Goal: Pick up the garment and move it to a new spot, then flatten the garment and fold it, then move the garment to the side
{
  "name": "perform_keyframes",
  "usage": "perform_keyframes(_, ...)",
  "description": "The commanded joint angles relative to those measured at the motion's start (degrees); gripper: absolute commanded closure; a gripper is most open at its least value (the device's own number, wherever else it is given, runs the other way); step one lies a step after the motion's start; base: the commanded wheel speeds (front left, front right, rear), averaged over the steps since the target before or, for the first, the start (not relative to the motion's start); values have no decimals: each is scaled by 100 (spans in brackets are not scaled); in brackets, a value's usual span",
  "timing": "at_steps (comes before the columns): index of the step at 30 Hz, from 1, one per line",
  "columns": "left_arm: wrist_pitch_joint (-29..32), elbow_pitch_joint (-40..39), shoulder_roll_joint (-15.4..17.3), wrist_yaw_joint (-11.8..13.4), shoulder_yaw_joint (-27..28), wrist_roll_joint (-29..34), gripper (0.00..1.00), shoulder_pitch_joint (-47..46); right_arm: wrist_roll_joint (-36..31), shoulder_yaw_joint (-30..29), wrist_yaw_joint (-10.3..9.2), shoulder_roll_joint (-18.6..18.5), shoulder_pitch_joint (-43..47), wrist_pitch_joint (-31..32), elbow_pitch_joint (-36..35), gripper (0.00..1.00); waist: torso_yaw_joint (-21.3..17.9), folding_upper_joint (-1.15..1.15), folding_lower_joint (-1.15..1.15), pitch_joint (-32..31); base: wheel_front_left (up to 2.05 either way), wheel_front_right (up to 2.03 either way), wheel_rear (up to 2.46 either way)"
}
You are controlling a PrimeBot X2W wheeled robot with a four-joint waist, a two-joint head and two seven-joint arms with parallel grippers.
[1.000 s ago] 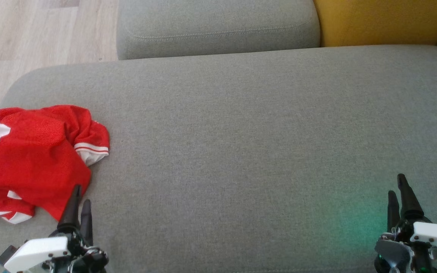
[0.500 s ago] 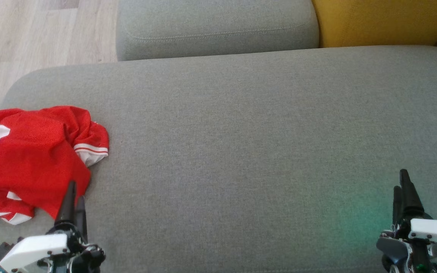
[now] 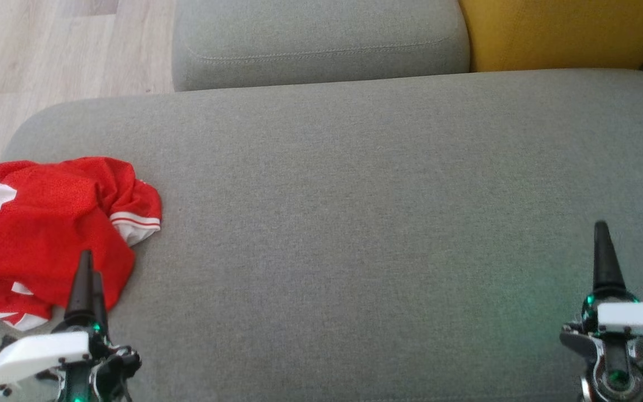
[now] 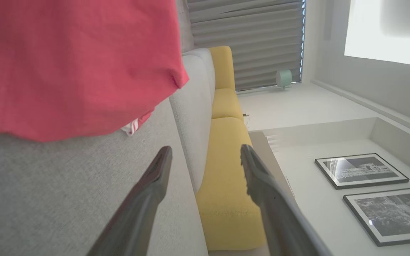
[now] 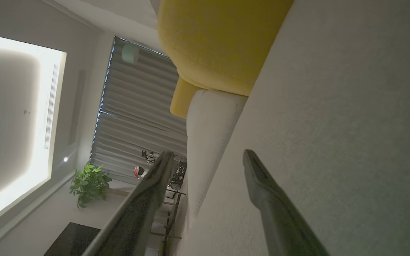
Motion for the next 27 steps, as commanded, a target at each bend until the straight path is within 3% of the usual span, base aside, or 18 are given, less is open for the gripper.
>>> perform_keyframes(1, -75, -332, 76, -31, 131, 206, 0, -382, -385, 57, -1, -33, -361, -90, -334, 0, -5, 0, 0, -6, 0, 0, 0)
perform_keyframes(11, -225, -843, 81, 70, 7, 990, 0, -412, -1614, 123, -2, -37, -485, -242, -700, 0, -34, 0, 0, -5, 0, 0, 0)
perform_keyframes(27, -493, -1362, 90, 329, -592, 2739, 0, -319, -3708, 579, -2, -52, -336, -512, -872, 0, -127, 0, 0, -13, 0, 0, 0)
